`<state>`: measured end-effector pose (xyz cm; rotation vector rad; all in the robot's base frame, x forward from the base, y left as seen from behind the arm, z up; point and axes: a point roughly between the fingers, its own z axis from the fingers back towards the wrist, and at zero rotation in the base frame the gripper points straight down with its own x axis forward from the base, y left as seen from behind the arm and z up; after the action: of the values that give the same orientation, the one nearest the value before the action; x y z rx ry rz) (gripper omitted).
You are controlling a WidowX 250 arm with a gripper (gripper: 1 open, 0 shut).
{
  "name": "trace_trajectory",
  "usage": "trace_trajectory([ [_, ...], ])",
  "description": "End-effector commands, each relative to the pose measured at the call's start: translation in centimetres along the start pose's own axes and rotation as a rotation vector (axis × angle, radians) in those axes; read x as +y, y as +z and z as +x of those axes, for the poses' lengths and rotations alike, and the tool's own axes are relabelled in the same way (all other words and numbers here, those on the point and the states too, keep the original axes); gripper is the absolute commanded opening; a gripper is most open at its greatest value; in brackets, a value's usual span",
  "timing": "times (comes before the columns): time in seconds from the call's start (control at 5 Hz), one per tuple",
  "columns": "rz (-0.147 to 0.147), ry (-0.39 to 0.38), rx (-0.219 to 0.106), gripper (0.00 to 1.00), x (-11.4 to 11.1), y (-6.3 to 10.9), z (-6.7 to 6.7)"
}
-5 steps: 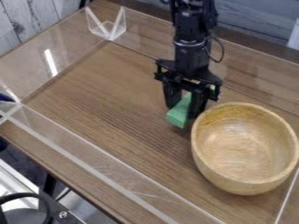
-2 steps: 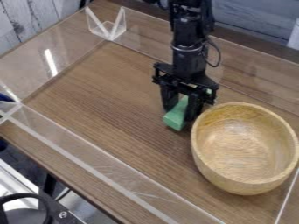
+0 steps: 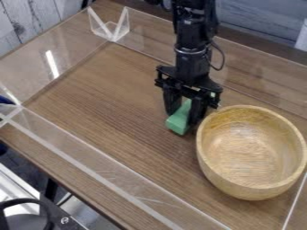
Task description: Put the green block in the brown bowl
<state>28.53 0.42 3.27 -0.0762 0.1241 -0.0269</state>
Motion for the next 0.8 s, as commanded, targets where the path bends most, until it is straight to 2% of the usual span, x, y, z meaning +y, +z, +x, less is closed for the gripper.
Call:
trace_trajectory([
  [0.0, 0.008, -0.002, -0.045, 0.00, 0.42, 1.14, 0.74],
  [0.6, 0.014, -0.001, -0.035, 0.00, 0.81, 0.75, 0.71],
])
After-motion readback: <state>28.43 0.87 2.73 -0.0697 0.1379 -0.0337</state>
